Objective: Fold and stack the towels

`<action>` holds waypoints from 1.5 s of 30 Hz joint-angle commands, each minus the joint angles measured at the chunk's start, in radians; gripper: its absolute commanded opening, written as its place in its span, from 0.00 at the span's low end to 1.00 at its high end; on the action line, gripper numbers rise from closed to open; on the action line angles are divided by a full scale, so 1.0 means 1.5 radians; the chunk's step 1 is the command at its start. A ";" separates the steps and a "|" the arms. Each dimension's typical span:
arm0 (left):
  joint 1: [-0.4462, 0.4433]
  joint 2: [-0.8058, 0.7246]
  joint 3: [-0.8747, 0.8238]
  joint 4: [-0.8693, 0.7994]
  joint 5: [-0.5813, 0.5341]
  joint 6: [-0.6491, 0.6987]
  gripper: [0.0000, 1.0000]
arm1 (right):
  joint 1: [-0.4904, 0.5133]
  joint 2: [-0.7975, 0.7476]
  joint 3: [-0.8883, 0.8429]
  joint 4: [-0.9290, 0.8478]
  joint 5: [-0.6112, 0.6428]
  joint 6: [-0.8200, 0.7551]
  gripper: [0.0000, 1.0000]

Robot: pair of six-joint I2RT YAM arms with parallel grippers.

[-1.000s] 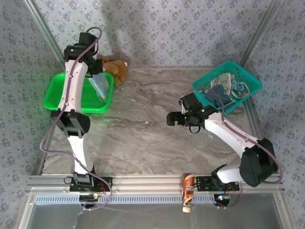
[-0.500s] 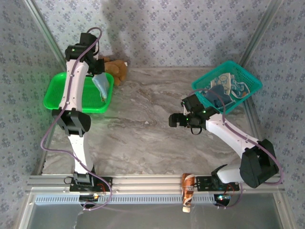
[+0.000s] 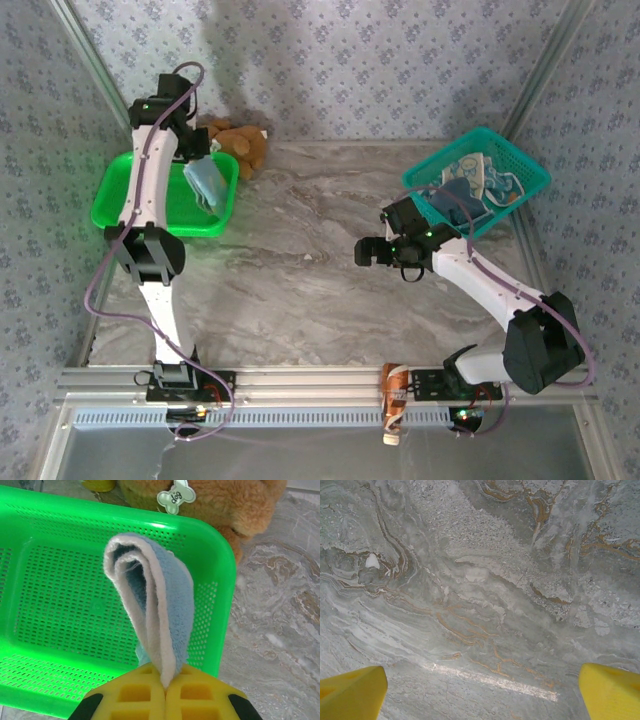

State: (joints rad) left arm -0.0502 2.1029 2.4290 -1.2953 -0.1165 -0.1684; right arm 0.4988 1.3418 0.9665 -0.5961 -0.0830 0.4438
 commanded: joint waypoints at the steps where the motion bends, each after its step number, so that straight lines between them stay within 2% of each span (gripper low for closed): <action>1: 0.022 0.014 -0.002 0.012 -0.002 0.023 0.00 | -0.004 -0.001 0.002 -0.006 0.003 0.000 1.00; 5: 0.066 0.027 -0.012 0.022 -0.005 0.025 0.00 | -0.001 0.004 0.008 0.013 0.003 0.000 1.00; 6: 0.082 0.033 -0.017 0.028 -0.013 0.026 0.04 | -0.001 0.004 0.011 0.011 0.003 0.000 1.00; 7: 0.096 0.040 -0.019 0.034 -0.012 0.026 0.14 | -0.001 0.004 0.013 0.010 0.003 0.000 1.00; 9: 0.132 0.062 -0.005 0.040 0.016 0.018 0.50 | 0.000 -0.001 0.014 0.012 0.002 0.004 1.00; 10: 0.147 0.075 0.010 0.039 0.019 0.013 0.58 | 0.001 -0.002 0.013 0.014 0.001 0.007 1.00; 12: 0.178 0.096 0.037 0.042 0.049 -0.001 0.64 | 0.002 -0.006 0.011 0.015 -0.004 0.011 1.00; 17: 0.196 0.099 0.058 0.054 0.110 -0.024 0.72 | 0.004 -0.012 0.004 0.016 0.000 0.014 1.00; 25: 0.164 0.022 0.009 0.056 0.117 -0.045 0.75 | -0.005 -0.011 0.013 0.015 -0.002 0.014 1.00; 31: 0.106 -0.127 -0.185 0.132 0.123 -0.061 0.75 | -0.046 -0.006 0.061 0.006 0.049 -0.017 1.00; 35: 0.070 -0.238 -0.333 0.199 0.154 -0.085 0.75 | -0.089 0.006 0.113 0.000 0.090 -0.034 1.00; 36: 0.060 -0.265 -0.372 0.211 0.154 -0.091 0.80 | -0.101 0.012 0.125 0.000 0.112 -0.034 1.00; 40: 0.016 -0.362 -0.493 0.244 0.147 -0.106 0.81 | -0.142 0.046 0.188 0.000 0.171 -0.055 1.00; 42: -0.003 -0.416 -0.556 0.260 0.145 -0.117 0.87 | -0.172 0.071 0.213 -0.017 0.202 -0.058 1.00; 43: -0.009 -0.439 -0.581 0.266 0.144 -0.123 0.96 | -0.190 0.083 0.224 -0.013 0.198 -0.061 1.00; 45: -0.024 -0.485 -0.631 0.276 0.151 -0.134 1.00 | -0.242 0.115 0.247 -0.017 0.185 -0.045 1.00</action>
State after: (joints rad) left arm -0.0696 1.4631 1.5421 -0.9352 0.0952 -0.3328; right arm 0.2127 1.4624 1.2900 -0.5812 0.1432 0.3817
